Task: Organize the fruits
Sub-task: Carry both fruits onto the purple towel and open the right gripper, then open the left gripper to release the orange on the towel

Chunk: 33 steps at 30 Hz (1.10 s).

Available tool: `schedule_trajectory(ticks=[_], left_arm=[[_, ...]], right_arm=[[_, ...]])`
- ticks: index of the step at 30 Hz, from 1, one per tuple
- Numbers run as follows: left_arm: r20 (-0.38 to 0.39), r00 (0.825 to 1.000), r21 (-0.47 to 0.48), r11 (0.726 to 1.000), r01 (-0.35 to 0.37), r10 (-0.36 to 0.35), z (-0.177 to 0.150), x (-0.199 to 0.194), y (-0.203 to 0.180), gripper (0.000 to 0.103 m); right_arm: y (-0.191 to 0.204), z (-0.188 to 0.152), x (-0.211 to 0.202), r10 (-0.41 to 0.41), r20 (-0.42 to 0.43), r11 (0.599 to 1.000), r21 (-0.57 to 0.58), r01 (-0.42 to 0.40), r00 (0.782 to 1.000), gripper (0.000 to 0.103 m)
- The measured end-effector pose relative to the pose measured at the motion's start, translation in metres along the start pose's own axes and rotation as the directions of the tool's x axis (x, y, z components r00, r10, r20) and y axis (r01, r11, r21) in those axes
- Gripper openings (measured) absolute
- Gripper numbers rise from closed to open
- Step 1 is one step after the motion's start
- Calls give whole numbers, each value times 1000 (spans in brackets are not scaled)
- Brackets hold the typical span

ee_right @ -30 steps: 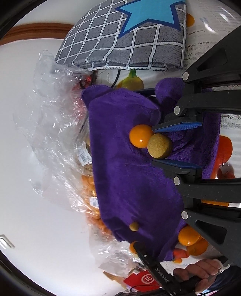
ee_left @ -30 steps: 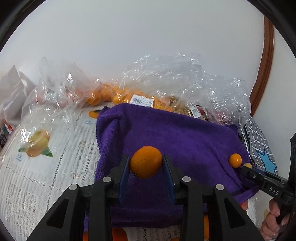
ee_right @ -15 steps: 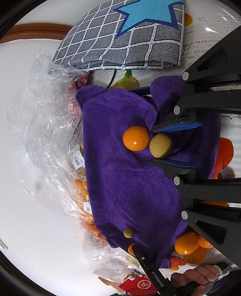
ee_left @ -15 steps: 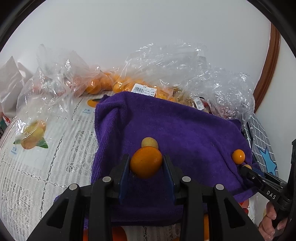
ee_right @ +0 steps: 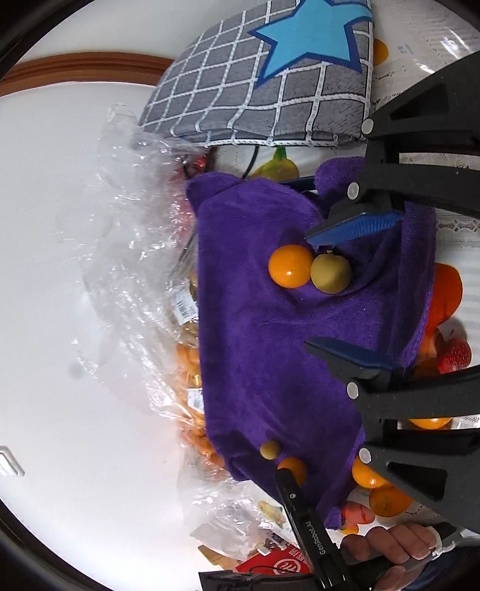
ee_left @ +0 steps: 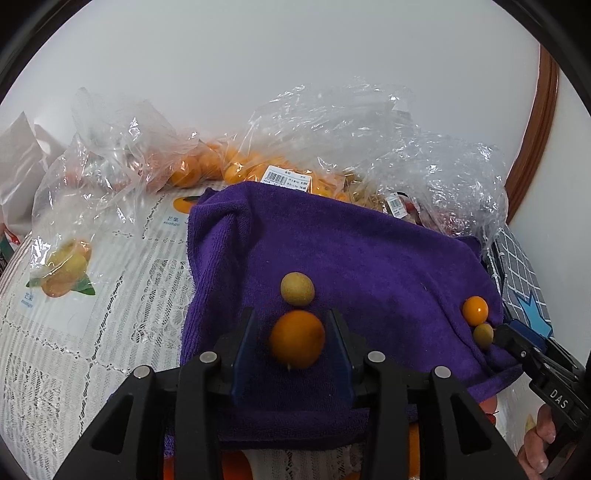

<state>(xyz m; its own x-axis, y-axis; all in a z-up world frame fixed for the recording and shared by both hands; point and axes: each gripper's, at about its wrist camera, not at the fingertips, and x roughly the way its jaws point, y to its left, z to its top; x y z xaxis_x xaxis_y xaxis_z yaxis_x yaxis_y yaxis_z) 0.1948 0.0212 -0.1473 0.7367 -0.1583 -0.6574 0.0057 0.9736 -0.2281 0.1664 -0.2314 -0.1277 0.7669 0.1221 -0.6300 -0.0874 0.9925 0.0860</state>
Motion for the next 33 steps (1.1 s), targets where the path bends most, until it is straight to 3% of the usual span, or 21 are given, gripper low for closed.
schedule_trajectory(ticks=[6, 11, 18, 24, 29, 33], left_arm=[[40, 999, -22, 1000, 5, -4, -2, -11, 4, 40], [88, 996, -65, 998, 9, -3, -4, -27, 15, 40], [100, 995, -118, 992, 41, -29, -10, -44, 31, 40], [87, 996, -109, 994, 29, -19, -24, -59, 39, 40], [58, 998, -101, 994, 35, -30, -36, -67, 42, 40], [59, 998, -65, 998, 24, -21, -44, -74, 38, 40]], right_arm=[[5, -2, -19, -11, 54, 1000, 18, 10, 999, 53], [4, -13, -32, 2, 35, 998, 65, -5, 999, 53], [9, -43, -47, 96, -36, 994, 65, -94, 995, 44], [19, -61, -36, 81, -132, 997, 13, -80, 988, 32], [23, -63, -33, 106, -156, 994, 3, -107, 982, 32], [30, -63, -21, 67, -212, 996, -47, -78, 975, 32]])
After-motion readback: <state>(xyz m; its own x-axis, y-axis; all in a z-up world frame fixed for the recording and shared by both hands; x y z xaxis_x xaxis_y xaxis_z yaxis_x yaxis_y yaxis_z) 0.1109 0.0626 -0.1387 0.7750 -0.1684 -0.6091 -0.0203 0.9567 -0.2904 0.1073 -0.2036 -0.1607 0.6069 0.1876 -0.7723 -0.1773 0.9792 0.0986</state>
